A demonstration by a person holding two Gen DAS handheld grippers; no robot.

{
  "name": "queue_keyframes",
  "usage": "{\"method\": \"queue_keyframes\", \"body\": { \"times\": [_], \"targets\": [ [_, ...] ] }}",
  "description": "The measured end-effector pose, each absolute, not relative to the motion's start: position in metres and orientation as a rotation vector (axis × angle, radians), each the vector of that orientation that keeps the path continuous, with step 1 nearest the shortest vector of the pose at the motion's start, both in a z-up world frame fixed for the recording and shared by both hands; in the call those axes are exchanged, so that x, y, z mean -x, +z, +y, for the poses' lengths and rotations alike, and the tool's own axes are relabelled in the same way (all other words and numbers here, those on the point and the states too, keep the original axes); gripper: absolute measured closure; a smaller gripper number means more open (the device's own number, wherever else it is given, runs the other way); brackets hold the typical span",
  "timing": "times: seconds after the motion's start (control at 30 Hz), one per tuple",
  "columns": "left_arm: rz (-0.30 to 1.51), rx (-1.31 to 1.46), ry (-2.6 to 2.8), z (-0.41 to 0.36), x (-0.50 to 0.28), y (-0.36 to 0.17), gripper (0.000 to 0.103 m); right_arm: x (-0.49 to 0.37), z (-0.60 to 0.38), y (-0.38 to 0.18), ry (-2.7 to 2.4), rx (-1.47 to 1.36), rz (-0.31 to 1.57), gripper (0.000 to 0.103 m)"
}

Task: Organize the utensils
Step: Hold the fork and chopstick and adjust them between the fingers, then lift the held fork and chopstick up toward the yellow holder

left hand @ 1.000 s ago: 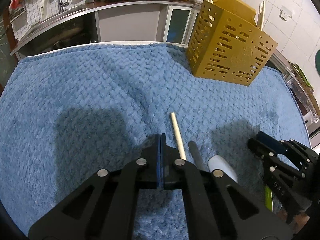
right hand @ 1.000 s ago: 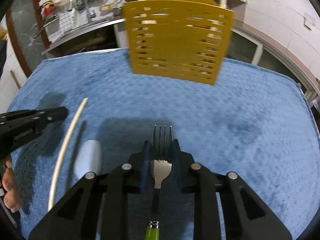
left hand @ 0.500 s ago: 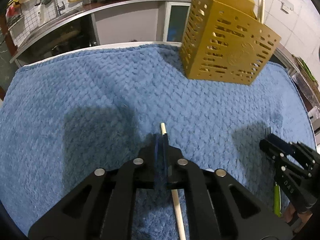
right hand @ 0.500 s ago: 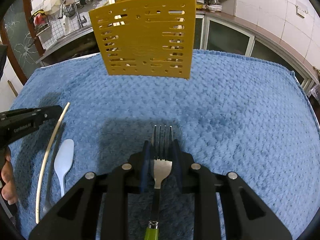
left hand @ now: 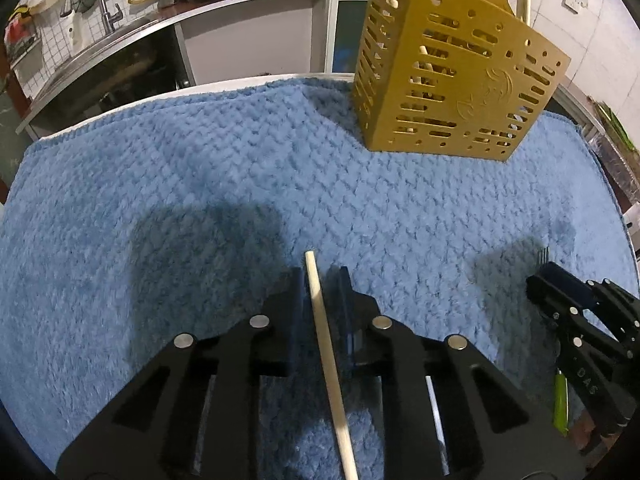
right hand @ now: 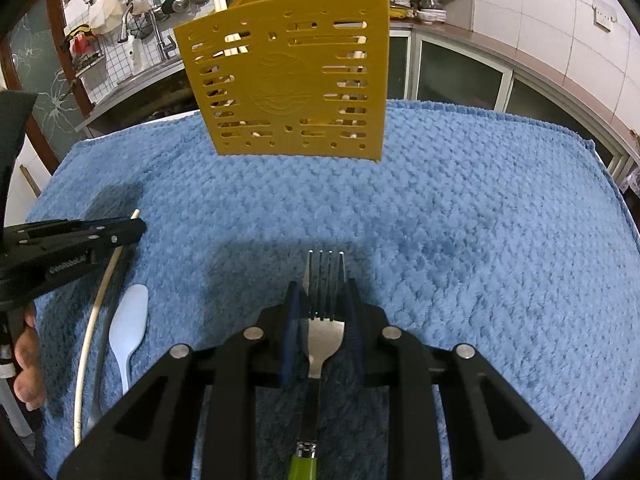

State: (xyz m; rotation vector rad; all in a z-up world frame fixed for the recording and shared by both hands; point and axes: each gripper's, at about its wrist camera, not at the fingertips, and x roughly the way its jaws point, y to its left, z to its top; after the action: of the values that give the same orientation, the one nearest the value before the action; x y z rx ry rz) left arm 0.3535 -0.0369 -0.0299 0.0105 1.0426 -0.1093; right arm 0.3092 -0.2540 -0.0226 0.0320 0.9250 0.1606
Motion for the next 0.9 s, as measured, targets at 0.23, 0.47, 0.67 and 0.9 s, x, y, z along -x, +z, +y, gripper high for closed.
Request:
{"method": "queue_keyframes", "body": {
  "times": [0.23, 0.47, 0.67, 0.9],
  "targets": [
    [1.058, 0.007, -0.119, -0.034, -0.361, -0.026, 0.098, -0.318, -0.252, -0.019, 0.145, -0.038, 0.953, 0.080],
    [1.011, 0.053, -0.147, -0.026, -0.355, -0.004, 0.098, -0.316, -0.260, -0.007, 0.155, -0.079, 0.920, 0.080],
    [0.939, 0.060, -0.164, -0.022, -0.342, 0.020, 0.099, -0.306, -0.264, 0.009, 0.162, -0.085, 0.858, 0.080],
    [0.842, 0.086, -0.182, -0.010, -0.320, 0.048, 0.099, -0.288, -0.271, 0.032, 0.175, -0.084, 0.770, 0.080]
  ]
}}
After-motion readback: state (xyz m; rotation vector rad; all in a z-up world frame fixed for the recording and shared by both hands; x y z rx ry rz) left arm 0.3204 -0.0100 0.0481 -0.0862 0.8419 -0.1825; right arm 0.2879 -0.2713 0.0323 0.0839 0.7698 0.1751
